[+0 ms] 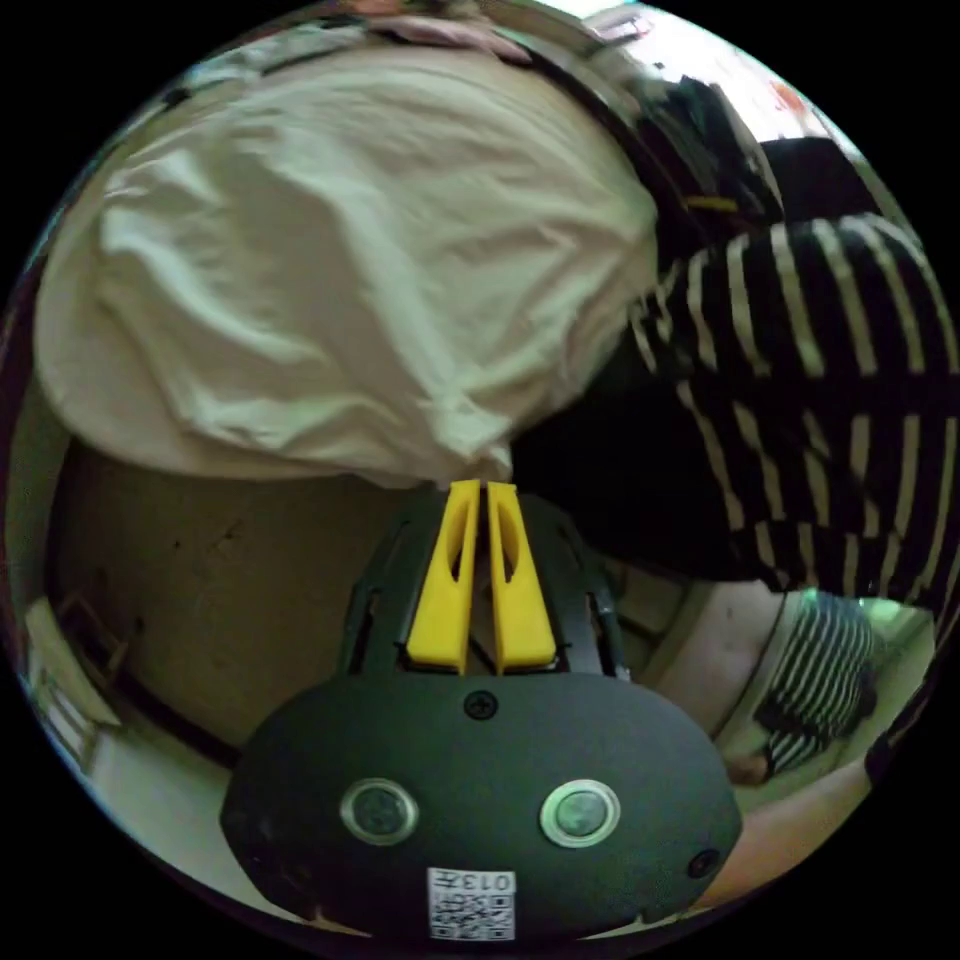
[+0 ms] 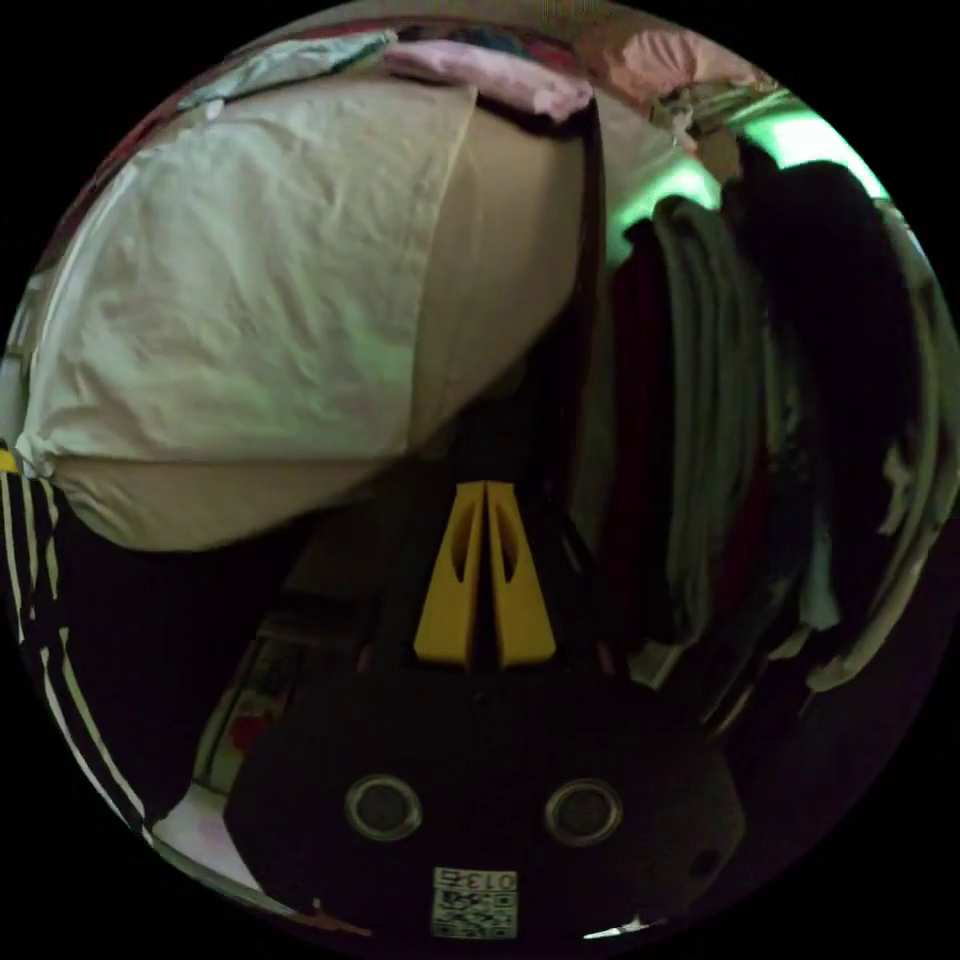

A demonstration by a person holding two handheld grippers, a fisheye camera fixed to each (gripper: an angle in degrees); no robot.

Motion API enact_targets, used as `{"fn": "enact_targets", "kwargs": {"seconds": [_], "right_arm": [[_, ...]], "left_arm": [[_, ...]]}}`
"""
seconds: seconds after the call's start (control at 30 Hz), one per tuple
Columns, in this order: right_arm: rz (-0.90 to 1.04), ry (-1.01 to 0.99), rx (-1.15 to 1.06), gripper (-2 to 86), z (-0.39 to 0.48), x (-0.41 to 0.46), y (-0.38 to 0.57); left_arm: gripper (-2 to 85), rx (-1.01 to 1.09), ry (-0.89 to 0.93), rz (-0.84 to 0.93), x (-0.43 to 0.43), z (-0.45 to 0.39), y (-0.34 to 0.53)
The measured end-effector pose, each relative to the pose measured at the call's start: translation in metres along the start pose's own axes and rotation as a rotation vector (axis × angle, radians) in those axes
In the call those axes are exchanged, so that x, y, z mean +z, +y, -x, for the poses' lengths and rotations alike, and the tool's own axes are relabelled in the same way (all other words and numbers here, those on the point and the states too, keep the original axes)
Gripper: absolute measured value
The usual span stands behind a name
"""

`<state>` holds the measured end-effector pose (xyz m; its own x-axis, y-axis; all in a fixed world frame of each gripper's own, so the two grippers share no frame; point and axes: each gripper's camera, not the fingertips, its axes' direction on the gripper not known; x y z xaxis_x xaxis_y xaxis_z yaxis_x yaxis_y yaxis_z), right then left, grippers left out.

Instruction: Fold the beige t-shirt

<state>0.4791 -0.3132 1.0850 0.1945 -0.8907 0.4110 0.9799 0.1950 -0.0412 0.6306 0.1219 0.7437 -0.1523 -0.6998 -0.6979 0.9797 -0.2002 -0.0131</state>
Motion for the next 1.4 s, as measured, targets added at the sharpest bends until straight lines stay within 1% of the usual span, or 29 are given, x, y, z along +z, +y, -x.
{"fn": "enact_targets", "kwargs": {"seconds": [0.03,0.07,0.1,0.13,0.17,0.23,0.33,0.37,0.47,0.57,0.7,0.77,0.8,0.83,0.9,0.97,1.0,1.03,1.07,1.13,1.2,1.23,1.27,1.3,1.33,1.4], "right_arm": [[-0.081,0.015,-0.013,0.1,0.004,-0.016,-0.013],[-0.114,0.015,-0.020,0.1,0.007,-0.022,-0.021],[-0.173,-0.012,-0.041,0.0,0.015,-0.033,-0.042],[-0.224,-0.062,-0.067,0.0,0.024,-0.042,-0.067],[-0.243,-0.087,-0.077,0.0,0.029,-0.045,-0.081],[-0.280,-0.149,-0.105,0.1,0.049,-0.056,-0.139],[-0.334,-0.161,-0.149,0.1,0.069,-0.070,-0.207],[-0.335,-0.157,-0.156,0.1,0.072,-0.071,-0.220],[-0.305,-0.160,-0.186,0.1,0.077,-0.075,-0.276],[-0.305,-0.179,-0.174,0.1,0.071,-0.080,-0.314],[-0.323,-0.142,-0.163,0.1,0.066,-0.083,-0.350],[-0.287,-0.145,-0.138,0.1,0.062,-0.077,-0.362],[-0.320,-0.170,-0.135,0.1,0.057,-0.079,-0.364],[-0.326,-0.200,-0.128,0.1,0.051,-0.079,-0.367],[-0.330,-0.260,-0.118,0.1,0.041,-0.080,-0.370],[-0.332,-0.300,-0.078,0.1,0.031,-0.080,-0.372],[-0.333,-0.342,-0.051,0.1,0.025,-0.080,-0.373],[-0.330,-0.380,-0.026,0.1,0.019,-0.080,-0.375],[-0.327,-0.385,-0.012,0.1,0.016,-0.080,-0.375],[-0.356,-0.403,0.012,0.1,0.007,-0.090,-0.375],[-0.399,-0.371,0.003,0.1,0.006,-0.102,-0.374],[-0.425,-0.329,-0.018,0.1,0.009,-0.111,-0.374],[-0.435,-0.316,-0.035,0.1,0.011,-0.114,-0.376],[-0.442,-0.298,-0.064,0.1,0.017,-0.119,-0.381],[-0.436,-0.280,-0.082,0.2,0.024,-0.122,-0.388],[-0.418,-0.253,-0.110,0.2,0.033,-0.123,-0.403]], "left_arm": [[0.8,-0.079,-0.035,-0.111,-0.023,0.016,0.008],[0.8,-0.174,-0.091,-0.237,-0.046,0.034,0.013],[0.8,-0.226,-0.122,-0.296,-0.056,0.044,0.014],[0.8,-0.301,-0.191,-0.393,-0.074,0.063,0.012],[0.7,-0.369,-0.269,-0.463,-0.088,0.081,0.005],[0.8,-0.465,-0.368,-0.503,-0.104,0.109,-0.011],[2.5,-0.539,-0.484,-0.440,-0.116,0.151,-0.042],[3.6,-0.512,-0.504,-0.401,-0.116,0.164,-0.054],[4.7,-0.427,-0.490,-0.293,-0.112,0.189,-0.074],[2.5,-0.340,-0.513,-0.246,-0.111,0.195,-0.081],[0.8,-0.309,-0.503,-0.243,-0.114,0.198,-0.074],[0.2,-0.310,-0.527,-0.177,-0.116,0.199,-0.070],[0.1,-0.329,-0.531,-0.169,-0.117,0.201,-0.067],[0.0,-0.370,-0.534,-0.185,-0.121,0.206,-0.056],[-0.1,-0.438,-0.475,-0.260,-0.126,0.219,-0.035],[-0.2,-0.530,-0.319,-0.384,-0.129,0.240,-0.006],[-0.2,-0.549,-0.274,-0.421,-0.129,0.245,0.001],[-0.2,-0.580,-0.183,-0.484,-0.129,0.254,0.012],[-0.2,-0.618,-0.134,-0.532,-0.129,0.261,0.023],[-0.3,-0.647,-0.125,-0.596,-0.134,0.263,0.038],[-0.3,-0.659,-0.182,-0.652,-0.142,0.256,0.049],[-0.3,-0.602,-0.247,-0.672,-0.147,0.245,0.047],[-0.3,-0.512,-0.285,-0.657,-0.148,0.232,0.035],[-0.3,-0.464,-0.296,-0.635,-0.147,0.227,0.027],[-0.2,-0.382,-0.317,-0.576,-0.142,0.217,0.007],[-0.2,-0.300,-0.370,-0.521,-0.134,0.203,-0.023]]}}
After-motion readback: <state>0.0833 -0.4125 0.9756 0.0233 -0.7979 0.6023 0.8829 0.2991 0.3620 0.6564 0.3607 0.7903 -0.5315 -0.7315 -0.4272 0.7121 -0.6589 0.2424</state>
